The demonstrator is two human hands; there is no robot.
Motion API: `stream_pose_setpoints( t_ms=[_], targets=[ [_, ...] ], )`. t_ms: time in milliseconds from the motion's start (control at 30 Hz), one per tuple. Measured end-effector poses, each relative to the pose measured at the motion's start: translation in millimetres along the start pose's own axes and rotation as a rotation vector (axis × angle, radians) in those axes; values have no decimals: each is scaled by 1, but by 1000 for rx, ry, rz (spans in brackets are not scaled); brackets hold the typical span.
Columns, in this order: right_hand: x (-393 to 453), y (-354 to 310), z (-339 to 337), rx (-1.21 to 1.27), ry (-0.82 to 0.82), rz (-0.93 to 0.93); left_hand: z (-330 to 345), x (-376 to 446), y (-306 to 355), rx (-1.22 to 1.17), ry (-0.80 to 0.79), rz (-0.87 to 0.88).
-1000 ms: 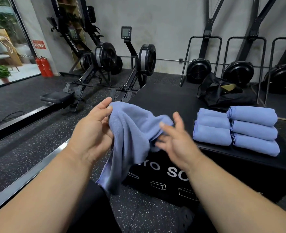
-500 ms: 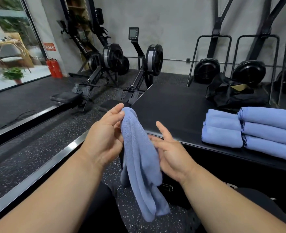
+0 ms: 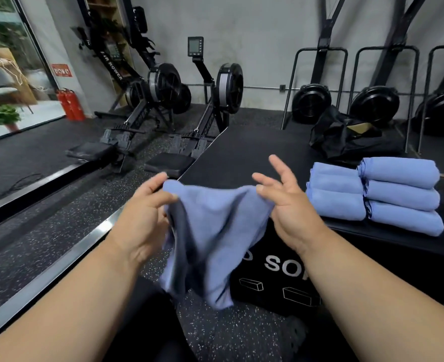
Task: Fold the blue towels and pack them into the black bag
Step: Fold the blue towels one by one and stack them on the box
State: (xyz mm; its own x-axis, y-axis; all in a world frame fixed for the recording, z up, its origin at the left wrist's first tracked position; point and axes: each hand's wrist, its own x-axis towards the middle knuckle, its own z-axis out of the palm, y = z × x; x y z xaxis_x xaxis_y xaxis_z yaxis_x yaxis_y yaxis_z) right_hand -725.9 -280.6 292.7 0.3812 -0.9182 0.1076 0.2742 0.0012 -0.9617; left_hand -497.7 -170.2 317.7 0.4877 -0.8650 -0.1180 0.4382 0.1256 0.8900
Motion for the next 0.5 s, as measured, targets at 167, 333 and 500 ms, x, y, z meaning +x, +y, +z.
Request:
stream_pose_setpoints(
  t_ms=[167,333,500],
  targets=[
    [-20,11,10,-385,-120,-8,-2,0,-7,331,-85,-40],
    [-7,-17,-9,-218,63,-142,-15,10,9,120,-111,1],
    [-27,-2,-8,-520,-68,-56,-24,3,-14,420,-222,-213]
  ],
)
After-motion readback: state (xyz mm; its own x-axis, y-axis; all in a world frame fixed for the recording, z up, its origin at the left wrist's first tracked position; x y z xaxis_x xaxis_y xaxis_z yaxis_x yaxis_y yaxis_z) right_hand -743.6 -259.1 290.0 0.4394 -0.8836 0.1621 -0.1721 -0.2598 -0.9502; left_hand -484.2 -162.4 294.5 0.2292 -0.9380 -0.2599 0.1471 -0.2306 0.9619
